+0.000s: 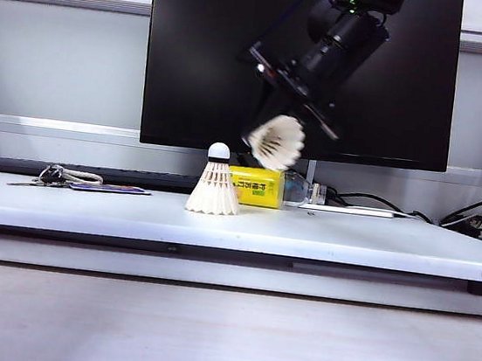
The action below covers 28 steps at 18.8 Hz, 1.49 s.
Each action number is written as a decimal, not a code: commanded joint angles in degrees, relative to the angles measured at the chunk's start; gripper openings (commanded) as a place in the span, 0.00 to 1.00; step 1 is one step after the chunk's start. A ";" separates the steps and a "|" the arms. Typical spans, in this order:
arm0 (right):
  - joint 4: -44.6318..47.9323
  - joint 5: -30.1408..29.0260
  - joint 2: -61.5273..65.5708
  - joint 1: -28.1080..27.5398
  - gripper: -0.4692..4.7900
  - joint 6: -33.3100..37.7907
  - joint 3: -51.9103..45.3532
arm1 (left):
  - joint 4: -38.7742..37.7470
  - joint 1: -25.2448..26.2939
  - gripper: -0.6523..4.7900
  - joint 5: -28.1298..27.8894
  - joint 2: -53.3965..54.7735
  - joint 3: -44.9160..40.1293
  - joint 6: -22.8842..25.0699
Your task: Stack the badminton balls on the table vertically.
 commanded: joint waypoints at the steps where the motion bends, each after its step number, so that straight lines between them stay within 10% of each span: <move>1: 5.77 -1.75 -1.14 0.74 0.32 0.81 0.39 | 0.48 -0.07 0.47 0.39 -0.07 0.31 0.44; 12: 23.41 -1.79 -7.93 4.39 0.33 0.70 0.37 | 0.83 -0.07 0.47 0.31 -0.11 0.31 0.94; 28: 24.87 -7.43 -21.53 4.37 0.39 -7.61 0.02 | 1.57 -0.07 0.47 0.44 -0.17 0.31 3.23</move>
